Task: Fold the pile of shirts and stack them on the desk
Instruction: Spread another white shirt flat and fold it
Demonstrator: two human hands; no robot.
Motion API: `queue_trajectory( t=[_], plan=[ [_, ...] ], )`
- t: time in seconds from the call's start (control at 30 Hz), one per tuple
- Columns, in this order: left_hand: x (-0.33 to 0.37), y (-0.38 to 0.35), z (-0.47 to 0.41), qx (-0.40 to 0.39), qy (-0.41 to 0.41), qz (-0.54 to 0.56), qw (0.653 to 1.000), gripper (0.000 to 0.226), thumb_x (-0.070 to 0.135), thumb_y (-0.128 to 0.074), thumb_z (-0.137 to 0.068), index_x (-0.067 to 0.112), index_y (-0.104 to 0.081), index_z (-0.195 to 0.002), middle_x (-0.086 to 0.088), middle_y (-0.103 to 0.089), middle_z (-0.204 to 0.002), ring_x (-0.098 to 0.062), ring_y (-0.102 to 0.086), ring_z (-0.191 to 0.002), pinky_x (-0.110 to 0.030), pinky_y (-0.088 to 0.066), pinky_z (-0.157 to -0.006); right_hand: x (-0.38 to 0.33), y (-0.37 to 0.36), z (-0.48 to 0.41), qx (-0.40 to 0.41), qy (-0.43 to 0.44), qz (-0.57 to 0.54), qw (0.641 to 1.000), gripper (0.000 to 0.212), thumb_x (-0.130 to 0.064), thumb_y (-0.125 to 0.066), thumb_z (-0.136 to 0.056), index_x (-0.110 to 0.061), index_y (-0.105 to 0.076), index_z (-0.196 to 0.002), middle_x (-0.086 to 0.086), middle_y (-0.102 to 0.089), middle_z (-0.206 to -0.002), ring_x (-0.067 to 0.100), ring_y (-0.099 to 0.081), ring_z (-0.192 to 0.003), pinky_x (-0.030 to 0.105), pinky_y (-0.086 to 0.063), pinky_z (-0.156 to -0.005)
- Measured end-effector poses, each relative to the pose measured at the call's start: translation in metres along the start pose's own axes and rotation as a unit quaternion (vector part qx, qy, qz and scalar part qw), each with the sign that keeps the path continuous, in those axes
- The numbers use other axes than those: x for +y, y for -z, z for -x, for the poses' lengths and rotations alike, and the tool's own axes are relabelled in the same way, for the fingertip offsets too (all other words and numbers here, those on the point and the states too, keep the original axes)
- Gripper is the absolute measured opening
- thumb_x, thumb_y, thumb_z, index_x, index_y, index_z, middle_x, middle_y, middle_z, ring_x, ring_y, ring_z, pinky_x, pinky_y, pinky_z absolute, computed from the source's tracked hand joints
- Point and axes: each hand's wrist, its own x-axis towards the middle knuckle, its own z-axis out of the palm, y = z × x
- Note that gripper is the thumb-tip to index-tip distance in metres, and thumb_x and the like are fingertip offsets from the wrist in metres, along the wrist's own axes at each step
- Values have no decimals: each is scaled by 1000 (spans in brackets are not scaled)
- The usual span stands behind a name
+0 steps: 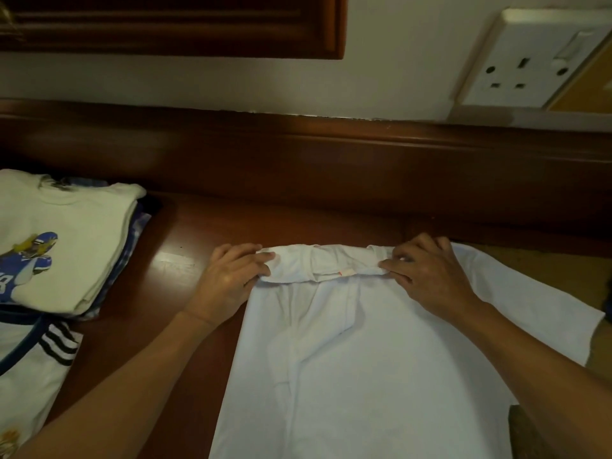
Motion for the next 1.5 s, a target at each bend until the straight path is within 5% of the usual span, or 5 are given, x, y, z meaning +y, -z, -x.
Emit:
queue_trajectory(
  t=[0.43, 0.8, 1.0, 1.23, 1.5],
  plan=[
    [-8, 9, -66, 55, 459, 229, 857, 38, 39, -74, -91, 18, -65, -121, 2, -68, -110, -16, -66, -99, -36, -58, -87, 1, 1, -58, 32, -294, -51, 954, 30, -30, -73, -91, -16, -71, -118, 12, -68, -115, 36, -52, -110, 45, -38, -88],
    [20, -18, -31, -193, 248, 20, 949, 59, 55, -24, -105, 45, -2, -159, 11, 2, -169, -21, 0, -156, -59, -8, -120, -54, -1, -1, -28, -176, -50, 983, 33, -31, -66, -95, -15, -69, -124, 9, -69, -111, 29, -58, -98, 43, -43, -84],
    [54, -12, -27, -57, 284, 62, 955, 44, 31, -39, -108, 26, -37, -152, 1, -37, -158, -18, -30, -147, -44, -16, -122, -115, -7, -12, -102, -285, -129, 944, 46, -46, -64, -96, -19, -58, -132, 2, -68, -117, 22, -62, -105, 35, -42, -95],
    [40, -15, -43, -212, 227, -1, 951, 55, 40, -25, -110, 33, -7, -162, 14, 1, -169, -12, 3, -156, -57, 0, -123, -128, 6, -7, 28, -317, -121, 940, 27, -22, -68, -93, -20, -68, -120, 3, -71, -103, 22, -62, -95, 37, -43, -87],
    [60, -19, -33, -29, 235, 18, 971, 31, 22, -48, -105, 13, -60, -132, -8, -56, -131, -29, -54, -119, -47, -42, -107, -123, 4, 19, -47, -304, -122, 944, 44, -37, -62, -97, -23, -53, -138, 3, -64, -115, 24, -59, -105, 38, -42, -94]
  ],
)
